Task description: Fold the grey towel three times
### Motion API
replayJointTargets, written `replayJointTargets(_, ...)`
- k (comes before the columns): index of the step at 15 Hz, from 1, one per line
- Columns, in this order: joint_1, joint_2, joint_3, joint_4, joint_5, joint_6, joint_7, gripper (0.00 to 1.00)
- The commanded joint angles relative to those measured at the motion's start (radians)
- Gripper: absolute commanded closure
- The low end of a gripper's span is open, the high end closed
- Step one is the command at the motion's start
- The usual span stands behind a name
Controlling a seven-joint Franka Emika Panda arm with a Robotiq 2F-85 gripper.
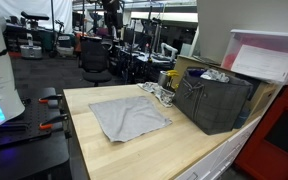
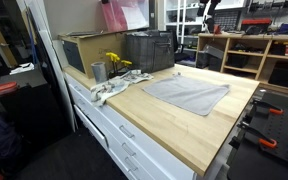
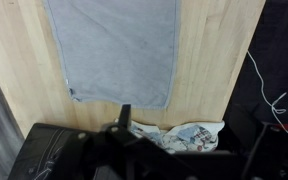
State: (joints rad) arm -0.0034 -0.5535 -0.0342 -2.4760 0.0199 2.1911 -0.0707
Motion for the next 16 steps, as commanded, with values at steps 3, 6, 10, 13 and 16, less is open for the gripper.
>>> replayJointTargets(3,0.002,0.038,0.0,0.002,0.007,0.017,0.01,0.0)
replayJointTargets(6,0.0,0.092,0.008,-0.013,0.011,0.042,0.032,0.0)
replayJointTargets(10,-0.014,0.22,0.022,-0.014,-0.01,0.094,0.085,0.0)
replayJointTargets(13,-0.021,0.34,0.021,-0.003,-0.017,0.159,0.116,0.0)
replayJointTargets(16,-0.027,0.483,0.015,0.009,-0.025,0.27,0.132,0.0)
